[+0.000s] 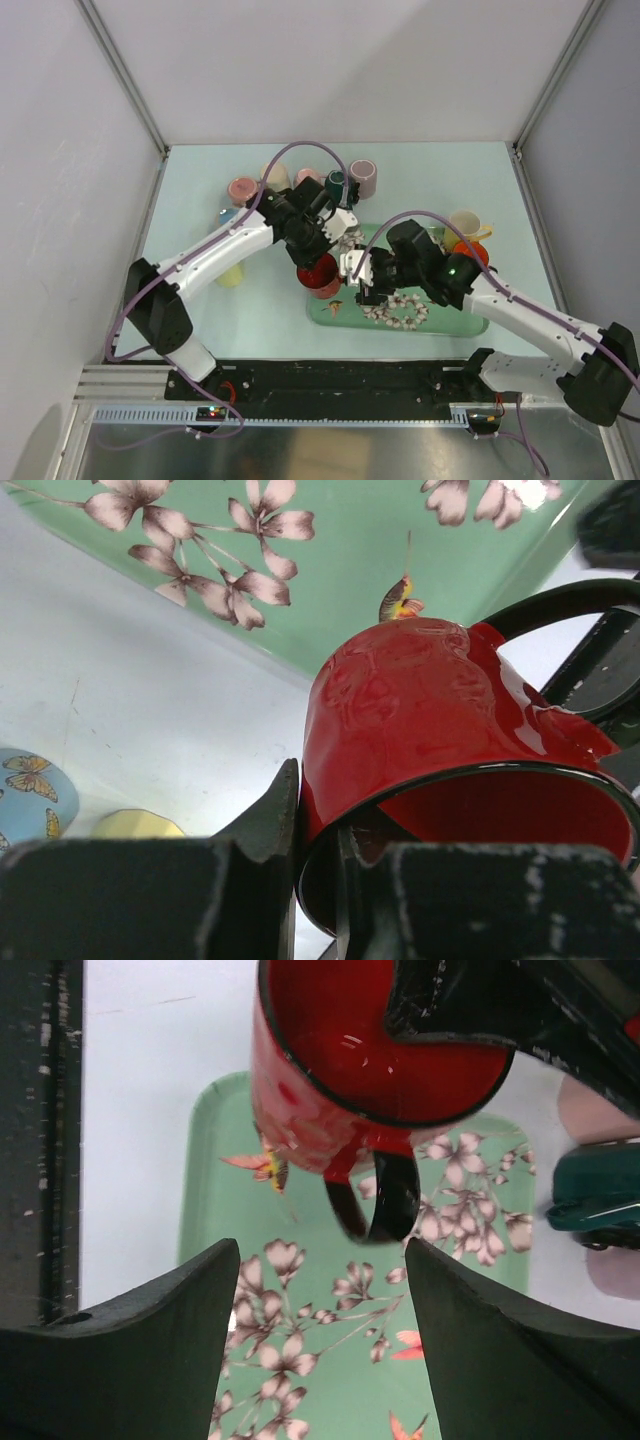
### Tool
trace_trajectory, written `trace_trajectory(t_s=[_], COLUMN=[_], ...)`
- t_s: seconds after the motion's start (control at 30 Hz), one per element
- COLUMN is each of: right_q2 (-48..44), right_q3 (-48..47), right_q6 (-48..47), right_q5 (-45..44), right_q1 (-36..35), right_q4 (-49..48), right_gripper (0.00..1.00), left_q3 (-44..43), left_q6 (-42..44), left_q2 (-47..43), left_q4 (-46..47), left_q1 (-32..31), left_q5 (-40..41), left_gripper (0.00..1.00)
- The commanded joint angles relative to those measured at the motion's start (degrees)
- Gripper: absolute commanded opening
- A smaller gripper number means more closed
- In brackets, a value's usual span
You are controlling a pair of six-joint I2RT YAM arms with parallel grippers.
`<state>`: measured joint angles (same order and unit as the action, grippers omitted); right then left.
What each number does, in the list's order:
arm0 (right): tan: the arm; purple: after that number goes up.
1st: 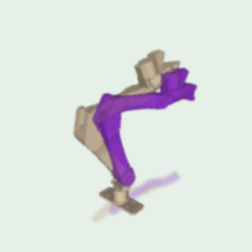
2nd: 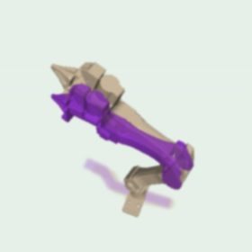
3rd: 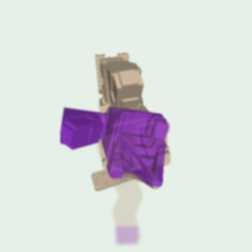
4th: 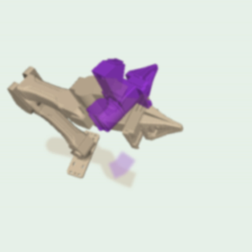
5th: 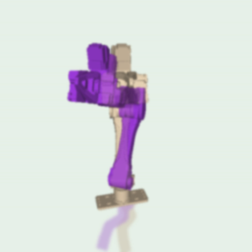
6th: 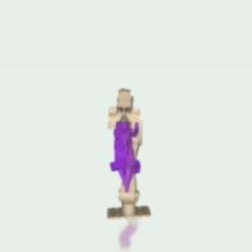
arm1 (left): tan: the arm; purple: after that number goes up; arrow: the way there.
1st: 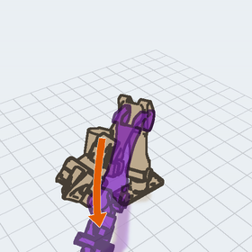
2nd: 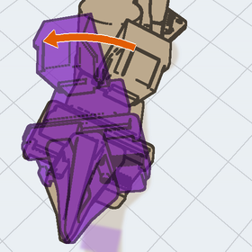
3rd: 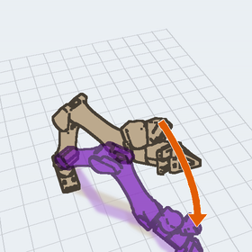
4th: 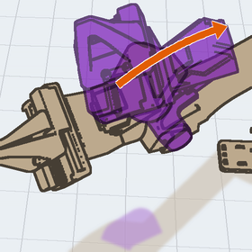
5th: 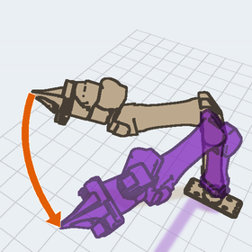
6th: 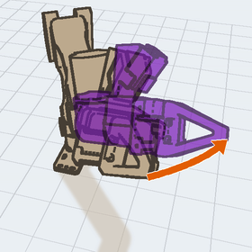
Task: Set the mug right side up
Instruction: Turn over the cup at the center of the board.
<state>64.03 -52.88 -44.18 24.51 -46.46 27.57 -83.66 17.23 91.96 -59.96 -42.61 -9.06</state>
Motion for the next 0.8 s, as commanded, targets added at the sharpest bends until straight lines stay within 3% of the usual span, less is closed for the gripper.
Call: trace_trajectory(t_s=[0.0,0.23,0.33,0.43,0.53,0.77], right_q2=[2.78,6.75,7.29,7.66,7.86,5.21], right_q3=[0.04,-0.55,-0.98,-1.14,-1.12,1.02], right_q6=[-2.05,-2.11,-1.68,-1.88,-1.17,1.91], right_q5=[-8.05,-8.92,-7.45,-6.26,-5.10,-2.45], right_q1=[-2.12,-4.10,-4.50,-4.63,-4.10,-0.12], right_q4=[-8.76,-11.98,-11.78,-10.79,-9.72,-7.13], right_gripper=[0.73,0.64,0.46,0.30,0.06,0.00], left_q3=[-5.07,-5.91,-6.28,-6.99,-8.07,-9.34], left_q6=[-4.70,-3.23,-3.08,-2.64,-2.14,-1.26], left_q2=[0.46,0.89,0.83,1.12,1.56,-0.13], left_q4=[-2.66,-2.67,-2.70,-3.00,-3.54,-4.95], left_q1=[0.28,-0.63,-0.89,-0.96,-1.04,-0.55], left_q5=[-4.49,-1.21,-0.52,-0.83,-0.80,-0.39], left_gripper=[0.00,0.00,0.01,0.09,0.18,0.53])
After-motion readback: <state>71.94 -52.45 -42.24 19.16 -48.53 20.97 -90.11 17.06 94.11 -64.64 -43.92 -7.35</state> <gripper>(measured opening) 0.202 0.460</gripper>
